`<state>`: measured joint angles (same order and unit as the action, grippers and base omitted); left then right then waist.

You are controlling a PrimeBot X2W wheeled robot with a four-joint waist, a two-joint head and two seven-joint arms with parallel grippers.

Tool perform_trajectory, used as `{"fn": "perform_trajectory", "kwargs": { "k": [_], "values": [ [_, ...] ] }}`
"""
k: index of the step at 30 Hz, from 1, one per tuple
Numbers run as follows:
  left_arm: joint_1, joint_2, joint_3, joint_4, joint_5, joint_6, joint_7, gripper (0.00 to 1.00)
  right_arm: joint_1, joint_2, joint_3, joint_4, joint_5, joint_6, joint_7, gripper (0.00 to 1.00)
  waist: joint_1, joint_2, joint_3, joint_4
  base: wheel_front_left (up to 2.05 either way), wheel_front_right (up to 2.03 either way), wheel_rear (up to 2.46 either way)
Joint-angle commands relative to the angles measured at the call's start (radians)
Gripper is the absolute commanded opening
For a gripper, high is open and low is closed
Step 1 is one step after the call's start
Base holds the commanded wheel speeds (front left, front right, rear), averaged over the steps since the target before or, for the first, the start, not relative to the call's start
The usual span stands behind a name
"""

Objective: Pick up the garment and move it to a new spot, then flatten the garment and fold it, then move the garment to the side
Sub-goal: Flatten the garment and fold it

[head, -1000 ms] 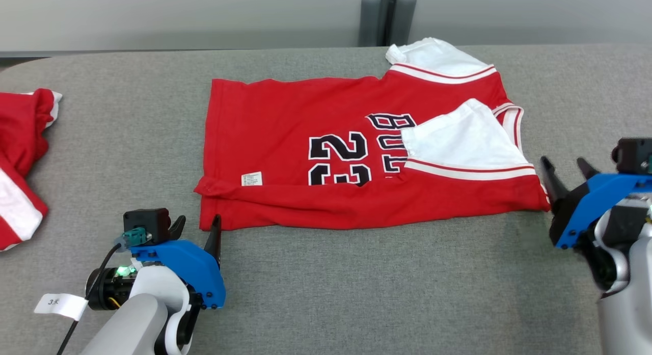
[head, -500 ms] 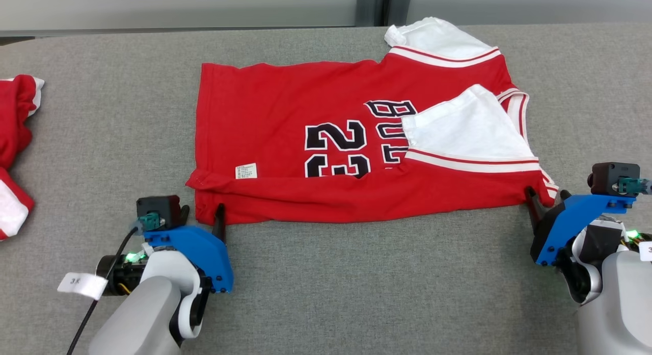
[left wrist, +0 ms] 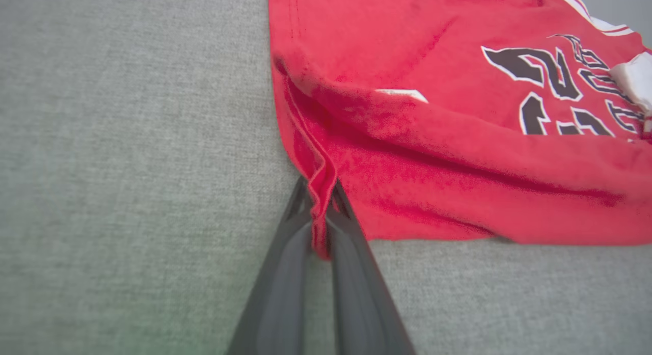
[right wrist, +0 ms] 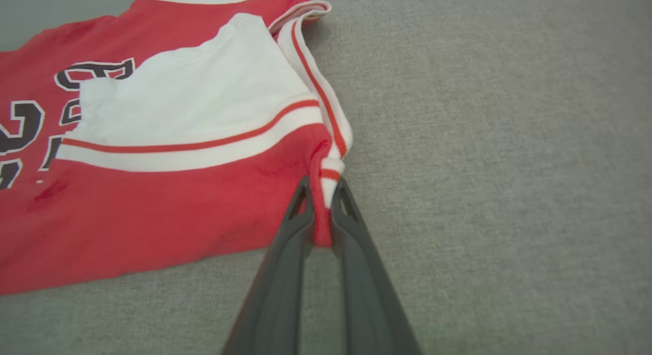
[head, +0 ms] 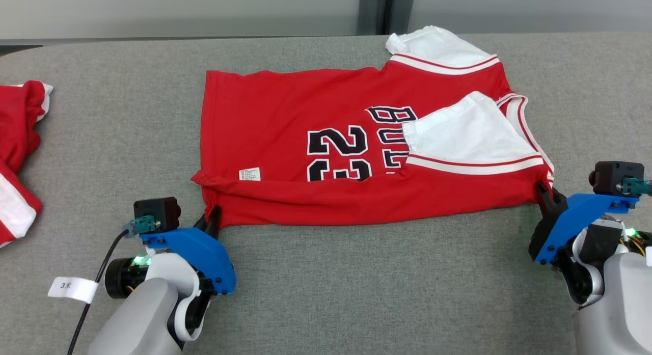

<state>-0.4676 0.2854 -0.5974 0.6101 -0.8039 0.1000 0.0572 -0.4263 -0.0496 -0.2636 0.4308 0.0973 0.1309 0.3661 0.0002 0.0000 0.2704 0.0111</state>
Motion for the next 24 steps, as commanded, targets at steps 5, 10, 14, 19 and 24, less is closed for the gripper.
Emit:
{"fn": "perform_trajectory", "kwargs": {
  "k": [5, 10, 14, 19, 24],
  "values": [
    [0.065, 0.038, 0.023, -0.063, -0.032, -0.008, -0.006, 0.0, 0.086, -0.003, -0.006, -0.111, 0.045, 0.0, 0.02, 0.0, -0.0002, 0.0, -0.044, 0.004, 0.0, 0.0, 0.0],
    [0.148, 0.092, 0.027, -0.176, -0.045, 0.02, 0.021, 0.0, 0.2, -0.003, -0.008, -0.236, 0.084, 0.0, 0.069, 0.0, -0.0002, 0.0, -0.083, 0.005, 0.0, 0.0, 0.0],
    [0.229, 0.13, 0.02, -0.262, -0.055, 0.056, 0.06, 0.0, 0.298, -0.003, -0.005, -0.308, 0.131, 0.0, 0.093, 0.0, -0.0002, 0.0, -0.098, 0.0, 0.0, 0.0, 0.0],
    [0.323, 0.159, 0.023, -0.333, -0.076, 0.1, 0.089, 0.0, 0.399, -0.003, 0.016, -0.347, 0.195, 0.0, 0.105, 0.0, -0.0002, 0.0, -0.103, -0.012, 0.0, 0.0, 0.0],
    [0.388, 0.182, 0.023, -0.39, -0.083, 0.139, 0.109, 0.11, 0.46, -0.003, 0.042, -0.357, 0.23, 0.0, 0.118, 0.0, -0.0002, 0.0, -0.104, -0.018, 0.0, 0.0, 0.0]
  ]
}}
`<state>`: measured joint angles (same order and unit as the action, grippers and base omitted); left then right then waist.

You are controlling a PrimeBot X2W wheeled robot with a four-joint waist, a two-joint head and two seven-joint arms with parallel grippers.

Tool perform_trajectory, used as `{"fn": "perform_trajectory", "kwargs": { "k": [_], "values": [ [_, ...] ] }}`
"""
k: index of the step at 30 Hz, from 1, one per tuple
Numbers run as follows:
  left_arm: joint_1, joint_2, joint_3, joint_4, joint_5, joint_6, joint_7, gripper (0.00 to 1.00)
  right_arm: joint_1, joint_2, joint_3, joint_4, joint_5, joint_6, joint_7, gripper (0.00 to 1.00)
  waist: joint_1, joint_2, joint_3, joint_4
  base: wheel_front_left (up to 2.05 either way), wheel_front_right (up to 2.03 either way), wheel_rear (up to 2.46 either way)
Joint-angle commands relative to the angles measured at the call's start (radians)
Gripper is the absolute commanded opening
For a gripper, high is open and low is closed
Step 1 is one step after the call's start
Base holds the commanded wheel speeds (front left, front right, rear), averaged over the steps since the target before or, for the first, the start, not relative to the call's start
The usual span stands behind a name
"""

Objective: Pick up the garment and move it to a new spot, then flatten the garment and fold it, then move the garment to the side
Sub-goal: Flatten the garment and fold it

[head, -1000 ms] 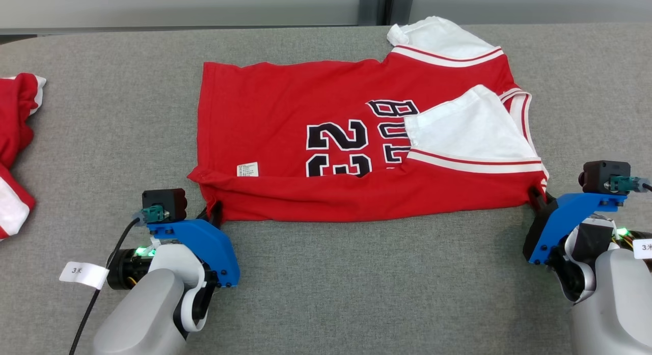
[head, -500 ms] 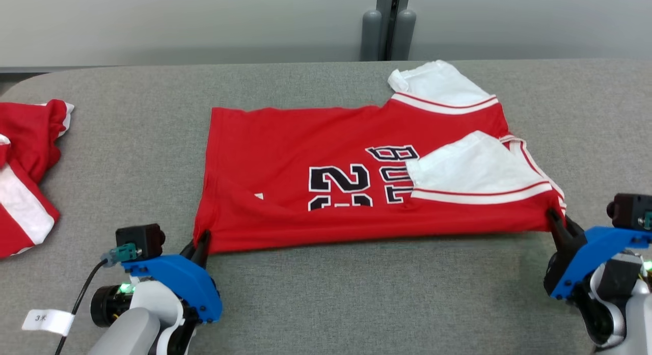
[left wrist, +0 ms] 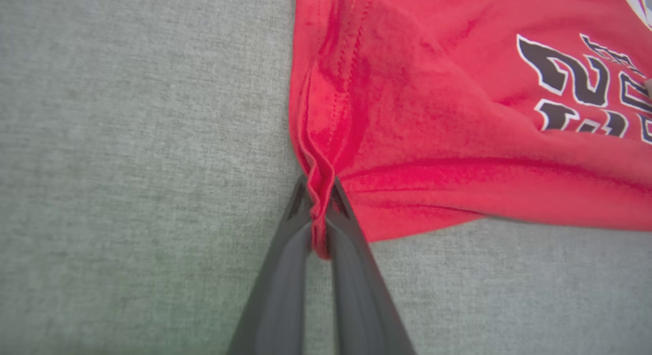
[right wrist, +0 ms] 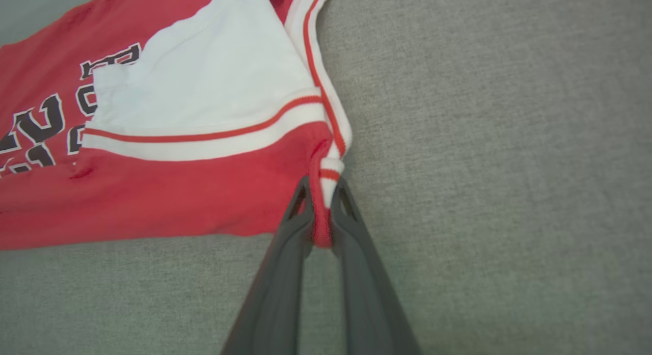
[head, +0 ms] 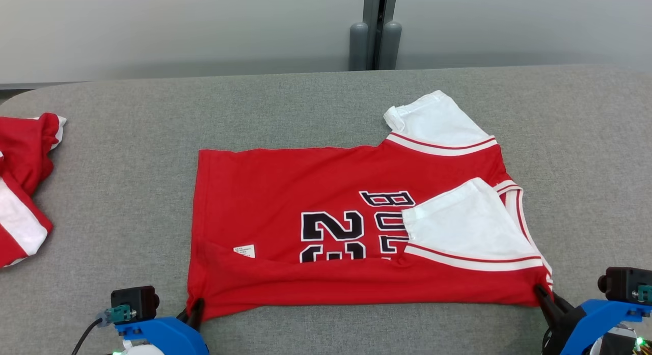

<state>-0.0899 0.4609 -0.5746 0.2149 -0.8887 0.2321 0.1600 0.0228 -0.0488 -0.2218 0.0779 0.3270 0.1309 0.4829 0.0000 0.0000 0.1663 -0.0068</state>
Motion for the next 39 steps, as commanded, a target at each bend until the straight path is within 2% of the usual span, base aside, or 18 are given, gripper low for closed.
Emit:
{"fn": "perform_trajectory", "kwargs": {
  "k": [1, 2, 6, 11, 17, 22, 26, 29, 33, 39],
  "values": [
    [0.015, 0.009, 0.0, -0.004, 0.002, 0.01, 0.006, 0.45, 0.019, -0.003, 0.005, -0.007, 0.002, 0.0, 0.005, 0.5, 0.0, 0.0, -0.001, 0.0, 0.0, 0.0, 0.0],
    [0.019, 0.014, -0.002, -0.012, 0.005, 0.013, 0.008, 1.0, 0.025, -0.004, 0.006, -0.012, 0.004, 0.0, 0.005, 1.0, 0.0, 0.0, -0.003, 0.0, 0.0, 0.0, 0.0],
    [0.021, 0.03, -0.01, -0.05, 0.007, 0.019, 0.033, 1.0, 0.012, -0.003, 0.018, -0.038, -0.025, 0.0, 0.018, 1.0, 0.0, 0.0, -0.015, -0.002, 0.0, 0.0, 0.0],
    [-0.019, 0.09, -0.015, -0.13, 0.016, 0.012, 0.102, 1.0, -0.046, -0.01, 0.045, -0.139, -0.102, 0.0, 0.095, 1.0, 0.0, 0.0, -0.026, -0.002, 0.0, 0.0, 0.0],
    [-0.153, 0.207, 0.002, -0.217, 0.02, -0.03, 0.249, 1.0, -0.214, -0.129, 0.129, -0.215, -0.089, 0.0, 0.22, 1.0, 0.0, 0.0, -0.019, -0.008, 0.0, 0.0, 0.0],
    [-0.316, 0.25, 0.017, -0.19, -0.003, -0.079, 0.376, 1.0, -0.441, -0.229, 0.23, -0.13, -0.028, 0.0, 0.288, 1.0, 0.0, 0.0, 0.023, -0.03, 0.0, 0.0, 0.0],
    [-0.456, 0.274, 0.026, -0.135, -0.011, -0.133, 0.459, 1.0, -0.636, -0.251, 0.319, -0.021, 0.015, 0.0, 0.298, 1.0, 0.0, 0.0, 0.084, -0.053, 0.0, 0.0, 0.0],
    [-0.552, 0.272, 0.038, -0.092, -0.03, -0.173, 0.496, 1.0, -0.766, -0.24, 0.37, 0.056, 0.03, 0.0, 0.291, 1.0, 0.0, 0.0, 0.144, -0.068, 0.0, 0.0, 0.0],
    [-0.658, 0.264, 0.053, -0.027, -0.047, -0.206, 0.537, 1.0, -0.916, -0.219, 0.406, 0.158, 0.04, 0.0, 0.25, 1.0, 0.0, 0.0, 0.228, -0.084, 0.0, 0.0, 0.0],
    [-0.728, 0.269, 0.028, 0.041, -0.032, -0.239, 0.587, 1.0, -1.025, -0.192, 0.439, 0.267, 0.044, 0.0, 0.174, 1.0, 0.0, 0.0, 0.29, -0.105, 0.0, 0.0, 0.0]
  ]
}}
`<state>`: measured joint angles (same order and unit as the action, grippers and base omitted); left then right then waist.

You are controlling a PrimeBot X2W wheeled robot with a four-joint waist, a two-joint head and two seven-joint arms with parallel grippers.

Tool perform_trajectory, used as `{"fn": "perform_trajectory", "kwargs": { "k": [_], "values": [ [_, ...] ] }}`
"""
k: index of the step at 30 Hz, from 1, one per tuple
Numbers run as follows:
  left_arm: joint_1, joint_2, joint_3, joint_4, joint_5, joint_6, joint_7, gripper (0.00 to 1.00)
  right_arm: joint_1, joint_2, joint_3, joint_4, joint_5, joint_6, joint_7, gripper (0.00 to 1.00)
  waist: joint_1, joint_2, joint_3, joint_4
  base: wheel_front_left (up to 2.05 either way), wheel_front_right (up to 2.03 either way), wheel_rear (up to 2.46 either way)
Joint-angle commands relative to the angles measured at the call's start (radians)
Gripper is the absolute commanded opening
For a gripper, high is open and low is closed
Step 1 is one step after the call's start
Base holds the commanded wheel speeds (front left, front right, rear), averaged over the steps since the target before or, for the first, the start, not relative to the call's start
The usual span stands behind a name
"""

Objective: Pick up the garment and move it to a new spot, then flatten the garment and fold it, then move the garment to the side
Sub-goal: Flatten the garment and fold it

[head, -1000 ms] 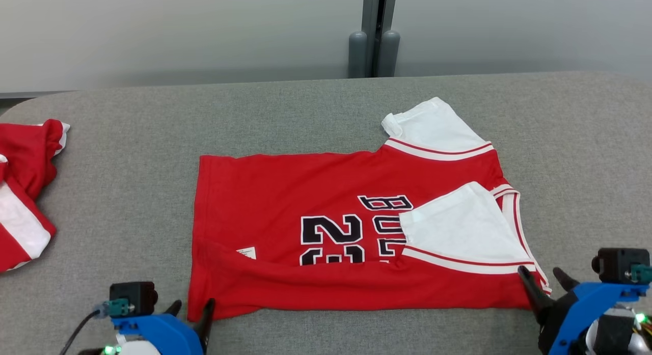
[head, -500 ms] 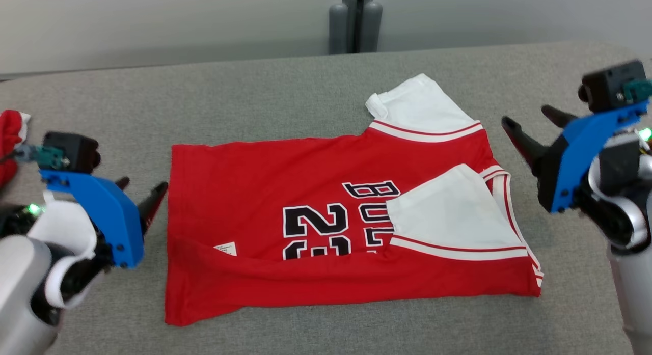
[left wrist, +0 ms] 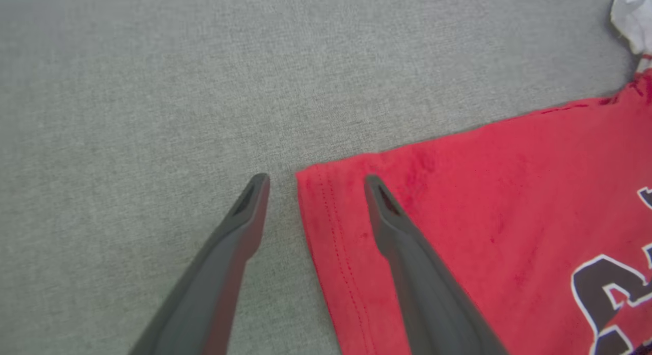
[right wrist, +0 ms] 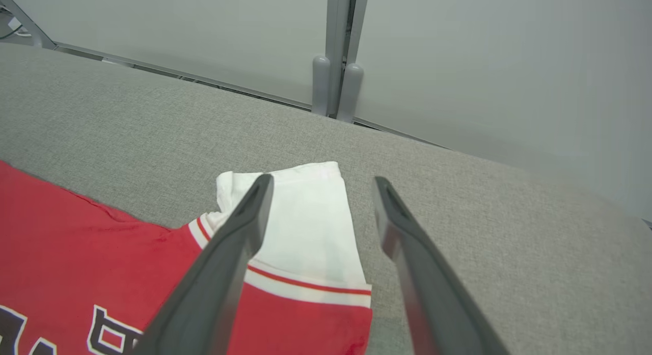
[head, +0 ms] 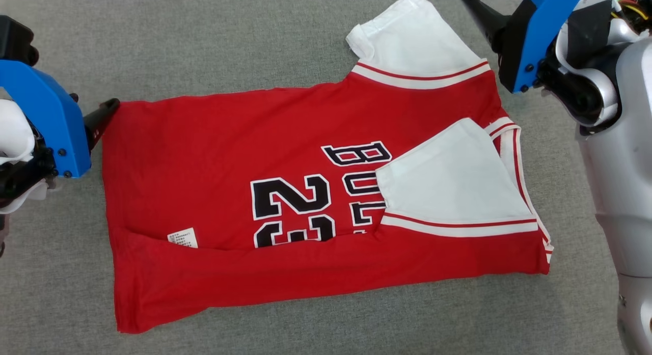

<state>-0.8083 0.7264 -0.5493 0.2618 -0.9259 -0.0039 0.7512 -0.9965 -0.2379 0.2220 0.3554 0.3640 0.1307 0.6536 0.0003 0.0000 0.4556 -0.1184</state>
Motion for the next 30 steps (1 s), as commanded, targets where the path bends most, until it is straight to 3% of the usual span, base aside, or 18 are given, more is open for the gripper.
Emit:
{"fn": "perform_trajectory", "kwargs": {
  "k": [1, 9, 17, 18, 20, 30],
  "values": [
    [-0.019, 0.0, -0.003, 0.011, 0.0, -0.007, 0.01, 1.0, -0.032, 0.002, 0.006, 0.024, 0.011, 0.0, -0.021, 1.0, -0.0003, 0.0, 0.014, 0.002, 0.0, 0.0, 0.0],
    [-0.027, 0.006, -0.022, 0.056, 0.016, -0.022, 0.008, 1.0, -0.097, 0.009, 0.05, 0.114, 0.037, 0.0, -0.092, 1.0, -0.0003, 0.0, 0.045, -0.016, 0.0, 0.0, 0.0],
    [-0.001, -0.017, -0.059, 0.115, 0.046, -0.004, 0.009, 1.0, -0.137, 0.001, 0.072, 0.168, 0.065, 0.0, -0.128, 1.0, -0.0003, 0.0, 0.079, -0.023, 0.0, 0.0, 0.0],
    [0.008, -0.023, -0.071, 0.124, 0.049, -0.007, 0.02, 0.8, -0.138, 0.0, 0.071, 0.175, 0.064, 0.0, -0.129, 1.0, -0.0003, 0.0, 0.082, -0.02, 0.0, 0.0, 0.0],
    [0.021, -0.041, -0.09, 0.133, 0.045, -0.019, 0.028, 0.0, -0.146, -0.006, 0.062, 0.192, 0.057, 0.0, -0.132, 1.0, -0.0003, 0.0, 0.086, -0.01, 0.0, 0.0, 0.0],
    [-0.005, -0.174, -0.135, 0.131, 0.07, -0.064, -0.089, 0.0, -0.22, -0.054, -0.052, 0.385, -0.058, 0.0, -0.057, 1.0, -0.0003, 0.0, 0.119, 0.12, 0.0, 0.0, 0.0]
  ]
}}
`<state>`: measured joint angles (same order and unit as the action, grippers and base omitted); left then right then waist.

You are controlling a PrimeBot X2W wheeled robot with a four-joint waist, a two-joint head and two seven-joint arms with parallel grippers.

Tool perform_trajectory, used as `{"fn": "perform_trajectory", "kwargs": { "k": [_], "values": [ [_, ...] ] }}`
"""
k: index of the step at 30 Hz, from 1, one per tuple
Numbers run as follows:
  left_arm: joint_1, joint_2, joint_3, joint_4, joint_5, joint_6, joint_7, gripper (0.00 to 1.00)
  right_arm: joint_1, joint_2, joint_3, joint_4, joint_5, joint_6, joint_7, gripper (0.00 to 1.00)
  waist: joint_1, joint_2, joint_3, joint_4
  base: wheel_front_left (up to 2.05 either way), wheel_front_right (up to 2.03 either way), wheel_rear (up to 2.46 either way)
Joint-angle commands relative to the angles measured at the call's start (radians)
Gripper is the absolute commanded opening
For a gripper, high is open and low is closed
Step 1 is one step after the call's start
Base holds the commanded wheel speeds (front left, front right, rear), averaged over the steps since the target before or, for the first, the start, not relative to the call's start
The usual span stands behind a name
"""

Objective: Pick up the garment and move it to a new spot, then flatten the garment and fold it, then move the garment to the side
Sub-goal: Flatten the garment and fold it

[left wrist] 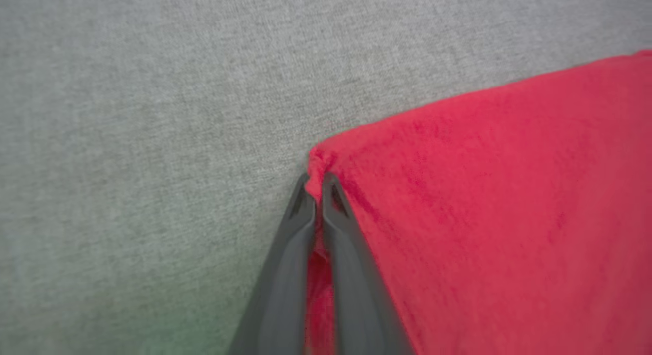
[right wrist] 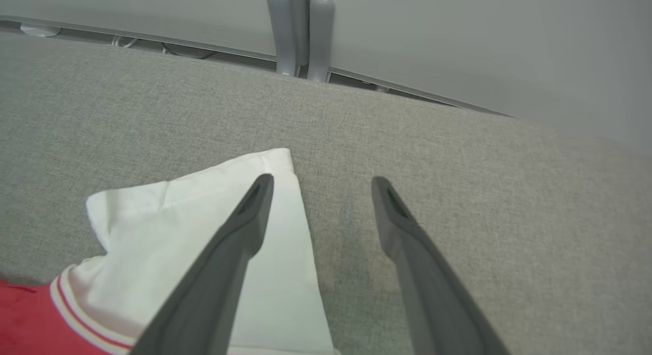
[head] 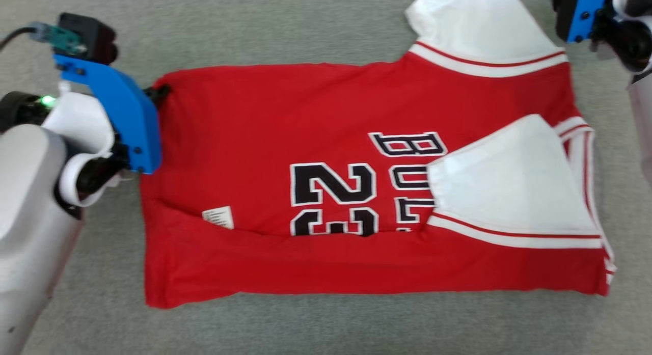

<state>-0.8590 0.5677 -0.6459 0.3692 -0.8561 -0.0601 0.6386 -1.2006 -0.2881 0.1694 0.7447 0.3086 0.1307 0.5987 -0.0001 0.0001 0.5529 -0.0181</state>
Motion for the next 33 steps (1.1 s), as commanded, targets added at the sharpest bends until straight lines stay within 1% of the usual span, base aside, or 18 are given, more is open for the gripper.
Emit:
{"fn": "perform_trajectory", "kwargs": {
  "k": [1, 6, 9, 14, 15, 16, 17, 18, 22, 25, 29, 33],
  "values": [
    [0.044, -0.028, -0.043, 0.026, 0.002, -0.013, 0.012, 0.0, -0.023, -0.009, -0.007, 0.013, -0.017, 0.0, 0.007, 1.0, 0.0001, -0.0001, 0.025, 0.035, 0.0, 0.0, 0.0],
    [0.027, -0.084, -0.076, 0.053, 0.018, -0.04, -0.038, 0.0, -0.043, -0.032, -0.045, 0.093, -0.096, 0.0, 0.052, 1.0, 0.0001, -0.0001, 0.041, 0.111, 0.0, 0.0, 0.0],
    [0.012, -0.108, -0.093, 0.073, 0.023, -0.048, -0.065, 0.0, -0.038, -0.039, -0.059, 0.121, -0.125, 0.0, 0.053, 1.0, 0.0001, -0.0001, 0.047, 0.146, 0.0, 0.0, 0.0],
    [-0.004, -0.122, -0.105, 0.101, 0.022, -0.057, -0.102, 0.0, -0.01, -0.015, -0.028, 0.139, -0.15, 0.0, 0.073, 1.0, 0.0001, -0.0001, 0.054, 0.162, 0.0, 0.0, 0.0],
    [-0.006, -0.125, -0.108, 0.105, 0.022, -0.058, -0.107, 0.0, -0.004, -0.013, -0.018, 0.141, -0.153, 0.0, 0.08, 0.71, 0.0001, -0.0001, 0.055, 0.163, 0.0, 0.0, 0.0],
    [-0.008, -0.129, -0.11, 0.107, 0.022, -0.06, -0.115, 0.0, -0.001, -0.016, -0.011, 0.14, -0.153, 0.001, 0.078, 0.49, 0.0001, -0.0001, 0.054, 0.164, 0.0, 0.0, 0.0],
    [-0.012, -0.131, -0.113, 0.109, 0.021, -0.06, -0.122, 0.0, 0.001, -0.018, -0.006, 0.135, -0.149, 0.001, 0.066, 0.17, 0.0001, -0.0001, 0.053, 0.164, 0.0, 0.0, 0.0],
    [-0.016, -0.132, -0.114, 0.112, 0.022, -0.062, -0.129, 0.0, 0.003, -0.021, -0.003, 0.133, -0.147, 0.001, 0.057, 0.0, 0.0001, -0.0001, 0.052, 0.163, 0.0, 0.0, 0.0],
    [-0.03, -0.129, -0.111, 0.128, 0.031, -0.062, -0.171, 0.0, 0.01, -0.03, 0.004, 0.119, -0.135, 0.0, 0.009, 0.0, 0.0001, -0.0001, 0.044, 0.153, 0.0, 0.0, 0.0],
    [-0.037, -0.127, -0.092, 0.136, 0.046, -0.058, -0.239, 0.0, 0.01, -0.024, -0.009, 0.097, -0.113, 0.0, -0.057, 0.0, 0.0001, -0.0001, 0.029, 0.143, 0.0, 0.0, 0.0],
    [-0.032, -0.122, -0.078, 0.153, 0.064, -0.061, -0.333, 0.0, 0.037, -0.022, -0.006, 0.079, -0.057, 0.0, -0.126, 0.0, 0.0001, -0.0001, -0.005, 0.126, 0.0, 0.0, 0.0],
    [-0.003, -0.113, -0.08, 0.168, 0.072, -0.064, -0.405, 0.0, 0.084, -0.034, 0.034, 0.041, 0.021, 0.0, -0.175, 0.0, 0.0001, -0.0001, -0.055, 0.103, 0.0, 0.0, 0.0]
  ]
}}
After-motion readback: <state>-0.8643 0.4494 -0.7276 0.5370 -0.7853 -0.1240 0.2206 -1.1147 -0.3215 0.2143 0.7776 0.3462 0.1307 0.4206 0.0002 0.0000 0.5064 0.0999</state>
